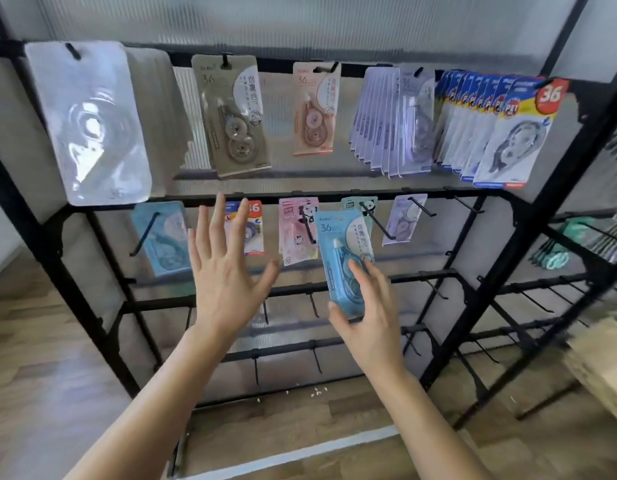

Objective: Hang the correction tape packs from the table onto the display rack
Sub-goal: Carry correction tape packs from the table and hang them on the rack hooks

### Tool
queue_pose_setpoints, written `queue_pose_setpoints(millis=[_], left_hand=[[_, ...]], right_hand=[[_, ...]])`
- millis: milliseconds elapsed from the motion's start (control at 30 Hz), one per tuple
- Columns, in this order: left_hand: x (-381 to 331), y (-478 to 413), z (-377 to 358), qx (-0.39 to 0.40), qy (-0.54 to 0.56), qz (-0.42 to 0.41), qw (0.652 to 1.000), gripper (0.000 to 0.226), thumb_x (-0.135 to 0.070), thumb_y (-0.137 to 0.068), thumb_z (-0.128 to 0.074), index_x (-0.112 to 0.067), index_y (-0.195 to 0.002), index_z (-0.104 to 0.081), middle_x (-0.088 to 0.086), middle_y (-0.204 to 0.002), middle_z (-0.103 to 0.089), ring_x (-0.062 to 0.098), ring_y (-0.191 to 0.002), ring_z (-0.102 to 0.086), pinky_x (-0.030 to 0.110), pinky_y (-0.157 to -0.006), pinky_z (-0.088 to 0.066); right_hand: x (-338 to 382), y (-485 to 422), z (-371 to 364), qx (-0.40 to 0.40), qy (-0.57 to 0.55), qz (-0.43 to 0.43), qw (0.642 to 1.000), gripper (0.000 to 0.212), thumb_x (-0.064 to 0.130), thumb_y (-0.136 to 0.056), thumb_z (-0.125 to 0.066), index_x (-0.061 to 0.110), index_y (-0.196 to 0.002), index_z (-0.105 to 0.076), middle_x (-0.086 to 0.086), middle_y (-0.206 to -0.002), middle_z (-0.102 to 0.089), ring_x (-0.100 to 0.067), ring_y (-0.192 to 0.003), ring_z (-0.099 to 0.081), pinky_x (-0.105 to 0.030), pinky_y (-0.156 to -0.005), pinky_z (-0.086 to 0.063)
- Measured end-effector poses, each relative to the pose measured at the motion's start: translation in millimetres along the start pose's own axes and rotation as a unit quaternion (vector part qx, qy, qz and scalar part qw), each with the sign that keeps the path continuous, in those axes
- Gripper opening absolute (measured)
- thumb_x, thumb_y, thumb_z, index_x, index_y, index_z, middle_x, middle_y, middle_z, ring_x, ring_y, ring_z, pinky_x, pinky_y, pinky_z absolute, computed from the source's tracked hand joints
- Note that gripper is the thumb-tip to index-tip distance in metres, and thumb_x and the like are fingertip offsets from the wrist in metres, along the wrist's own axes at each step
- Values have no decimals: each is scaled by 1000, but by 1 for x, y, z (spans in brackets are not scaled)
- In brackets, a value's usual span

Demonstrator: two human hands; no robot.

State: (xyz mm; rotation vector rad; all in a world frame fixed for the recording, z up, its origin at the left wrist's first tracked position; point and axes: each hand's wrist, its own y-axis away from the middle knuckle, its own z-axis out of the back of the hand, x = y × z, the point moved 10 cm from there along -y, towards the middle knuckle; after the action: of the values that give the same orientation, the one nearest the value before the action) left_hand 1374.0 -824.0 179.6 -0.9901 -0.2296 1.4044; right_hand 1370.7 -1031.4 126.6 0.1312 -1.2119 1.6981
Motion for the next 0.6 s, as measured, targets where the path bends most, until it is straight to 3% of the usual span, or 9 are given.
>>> queue_pose_setpoints(millis=[333,600], left_hand=[[-28,54,-51,46,-32,86,995,79,-31,-83,-69,-18,-149,-28,12,-158,-17,35,-146,-9,50,-116,-10],[-3,101,-34,35,-73,172,982,80,-28,-83,-68,-20,-150,-26,12,-158,-14,34,-146,-8,47,-116,-8]], right_hand=[[-53,13,52,48,12,13,999,60,15,-76,-73,0,-131,-52,-23,-132,-48,-40,-123,-46,-58,-93,-46],[-50,34,34,99,-27,44,994,61,12,-75,-75,0,-131,-52,-24,-132,-48,-40,-124,-45,-57,-93,-47]])
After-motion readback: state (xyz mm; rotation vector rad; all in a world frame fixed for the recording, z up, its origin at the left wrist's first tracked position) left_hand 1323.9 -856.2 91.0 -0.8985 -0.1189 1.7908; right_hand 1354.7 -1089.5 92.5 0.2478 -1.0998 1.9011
